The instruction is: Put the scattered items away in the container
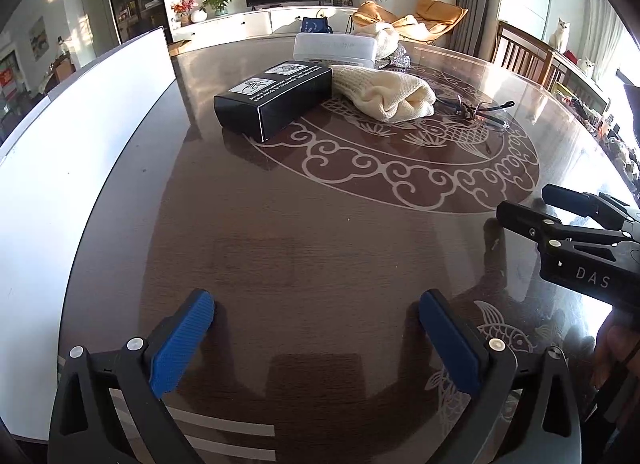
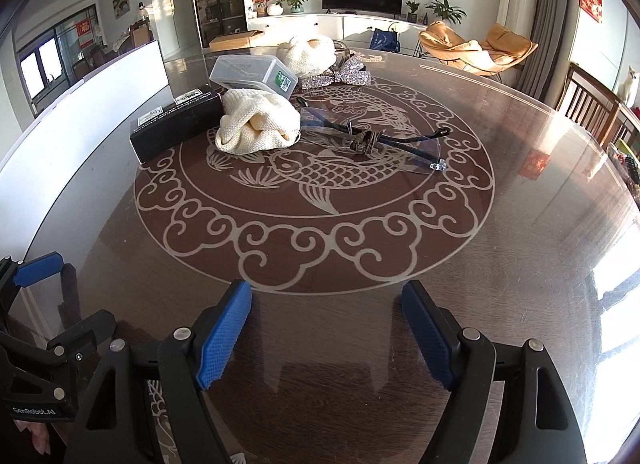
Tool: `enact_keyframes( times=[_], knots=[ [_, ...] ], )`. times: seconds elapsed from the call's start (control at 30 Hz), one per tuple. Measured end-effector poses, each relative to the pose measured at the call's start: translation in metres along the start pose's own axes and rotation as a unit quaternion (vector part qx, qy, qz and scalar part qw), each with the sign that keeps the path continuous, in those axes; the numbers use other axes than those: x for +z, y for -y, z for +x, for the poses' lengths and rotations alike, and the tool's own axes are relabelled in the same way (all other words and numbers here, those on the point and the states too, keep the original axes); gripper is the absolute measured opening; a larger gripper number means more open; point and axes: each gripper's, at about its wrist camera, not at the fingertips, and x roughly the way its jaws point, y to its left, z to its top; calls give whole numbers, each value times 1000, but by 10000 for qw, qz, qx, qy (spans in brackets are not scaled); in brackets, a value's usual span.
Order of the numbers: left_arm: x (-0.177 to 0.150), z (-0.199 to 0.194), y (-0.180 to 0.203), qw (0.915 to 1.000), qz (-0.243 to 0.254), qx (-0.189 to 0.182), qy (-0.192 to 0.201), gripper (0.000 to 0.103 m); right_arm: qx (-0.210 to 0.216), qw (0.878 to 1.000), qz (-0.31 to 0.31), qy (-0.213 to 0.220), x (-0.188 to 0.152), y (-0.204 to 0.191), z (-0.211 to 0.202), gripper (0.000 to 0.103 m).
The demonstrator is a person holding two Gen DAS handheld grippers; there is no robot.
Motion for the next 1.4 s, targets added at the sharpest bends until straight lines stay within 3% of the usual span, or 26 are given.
enact_keyframes(
  times=[0.07, 0.13, 0.4, 0.7, 0.9, 1.0, 1.07, 1.13, 1.3, 1.4],
  knots=[
    [0, 0, 0, 10000, -2, 0, 1, 103, 69, 10000, 1, -1, 1, 0, 1, 82],
    [0, 0, 0, 10000, -3, -7, -3, 103, 409, 9991, -127, 15, 7, -3, 5, 83],
    [1, 0, 0, 10000, 42, -47, 37, 103, 1072, 9850, -1354, -73, 55, -42, 46, 87],
    [3, 1, -1, 10000, 39, -51, 48, 103, 851, 9908, -1041, -119, 113, -41, 93, 92],
    [4, 2, 0, 10000, 39, -50, 52, 103, 915, 9889, -1158, -148, 131, -47, 107, 97],
    [4, 2, 0, 10000, 37, -50, 64, 103, 1013, 9863, -1297, -89, 131, -51, 106, 90],
    [5, 2, 1, 10000, 35, -47, 71, 103, 1088, 9841, -1406, 43, 129, -55, 101, 61],
    [5, 2, 1, 10000, 32, -46, 80, 103, 1101, 9840, -1394, 117, 127, -56, 97, 42],
    [6, 3, 1, 9998, 119, -116, 54, 103, 1124, 9848, -1322, 116, 107, -52, 82, 40],
    [12, 5, -5, 9982, 455, -326, -232, 103, 1099, 9848, -1341, 121, 78, -42, 58, 40]
  ],
)
